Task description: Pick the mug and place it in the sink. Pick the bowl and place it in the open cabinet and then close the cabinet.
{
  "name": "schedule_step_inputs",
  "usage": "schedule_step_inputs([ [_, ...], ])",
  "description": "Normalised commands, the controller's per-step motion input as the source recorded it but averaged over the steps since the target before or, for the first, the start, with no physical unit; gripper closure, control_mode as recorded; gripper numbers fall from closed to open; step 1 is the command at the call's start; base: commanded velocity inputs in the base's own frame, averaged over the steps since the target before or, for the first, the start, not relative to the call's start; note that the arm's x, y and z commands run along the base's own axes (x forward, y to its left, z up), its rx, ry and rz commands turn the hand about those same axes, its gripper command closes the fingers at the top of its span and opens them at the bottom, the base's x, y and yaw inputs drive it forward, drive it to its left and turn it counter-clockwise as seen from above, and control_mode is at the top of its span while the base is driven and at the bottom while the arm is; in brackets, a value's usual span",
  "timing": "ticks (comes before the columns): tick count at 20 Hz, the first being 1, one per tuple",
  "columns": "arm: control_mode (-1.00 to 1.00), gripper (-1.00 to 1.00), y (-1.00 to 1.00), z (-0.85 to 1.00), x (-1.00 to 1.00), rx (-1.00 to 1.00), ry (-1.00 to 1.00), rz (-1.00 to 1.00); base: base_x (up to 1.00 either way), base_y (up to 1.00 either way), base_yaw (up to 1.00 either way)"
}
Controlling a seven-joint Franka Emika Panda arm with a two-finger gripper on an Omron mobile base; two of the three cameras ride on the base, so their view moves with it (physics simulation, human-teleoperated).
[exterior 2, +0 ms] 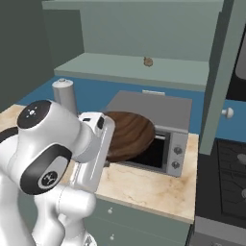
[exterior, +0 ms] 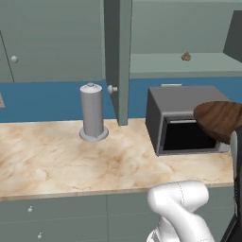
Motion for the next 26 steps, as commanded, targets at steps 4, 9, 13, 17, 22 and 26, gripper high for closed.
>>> schedule_step_inputs([
  [4,-1.0,1.0,0.23,0.61,0.3,0.01,-0.06,0.0,0.0,0.0,0.0],
  [9,-1.0,1.0,0.37,0.62,0.53,0.01,0.1,0.0,0.0,0.0,0.0],
  [13,-1.0,1.0,0.28,0.44,0.48,0.05,0.0,0.0,0.0,0.0,0.0],
  [17,-1.0,1.0,0.29,0.44,0.47,0.04,0.0,0.02,0.0,0.0,0.0],
  [22,-1.0,1.0,0.08,0.1,0.78,0.02,-0.07,0.14,0.0,0.0,0.0],
  [26,-1.0,1.0,0.0,0.0,1.0,0.0,-0.18,0.16,0.0,0.0,0.0],
])
